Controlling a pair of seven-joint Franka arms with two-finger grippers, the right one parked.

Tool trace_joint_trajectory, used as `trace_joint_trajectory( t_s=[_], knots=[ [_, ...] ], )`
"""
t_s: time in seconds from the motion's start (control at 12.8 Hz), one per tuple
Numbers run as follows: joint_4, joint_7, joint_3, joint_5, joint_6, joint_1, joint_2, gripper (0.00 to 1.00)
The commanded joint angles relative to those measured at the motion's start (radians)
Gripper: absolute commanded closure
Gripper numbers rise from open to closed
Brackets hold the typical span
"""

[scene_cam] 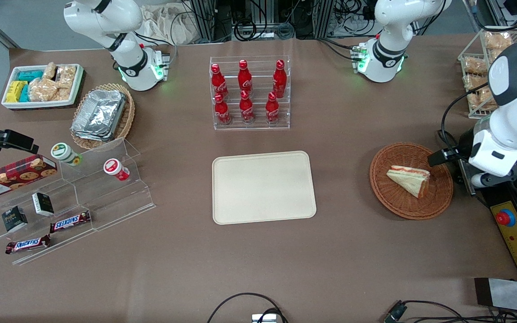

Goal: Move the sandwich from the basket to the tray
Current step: 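Lower the open left gripper over the sandwich in the wicker basket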

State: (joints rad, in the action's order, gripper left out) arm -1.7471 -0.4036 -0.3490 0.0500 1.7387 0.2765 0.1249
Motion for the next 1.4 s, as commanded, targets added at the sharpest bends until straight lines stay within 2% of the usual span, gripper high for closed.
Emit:
trace_joint_trajectory(
  t_s=[0.0, 0.23, 0.62, 0.78, 1.32],
  knots=[
    [-0.093, -0.096, 0.002, 0.018, 0.121, 0.012, 0.016, 0.0],
    [-0.231, -0.204, 0.004, 0.018, 0.284, 0.041, 0.018, 0.0],
    [-0.431, -0.213, 0.019, 0.016, 0.589, 0.093, 0.047, 0.0],
    [-0.436, -0.213, 0.047, 0.014, 0.631, 0.092, 0.093, 0.0],
    [-0.439, -0.268, 0.048, -0.002, 0.653, 0.092, 0.156, 0.0]
  ],
)
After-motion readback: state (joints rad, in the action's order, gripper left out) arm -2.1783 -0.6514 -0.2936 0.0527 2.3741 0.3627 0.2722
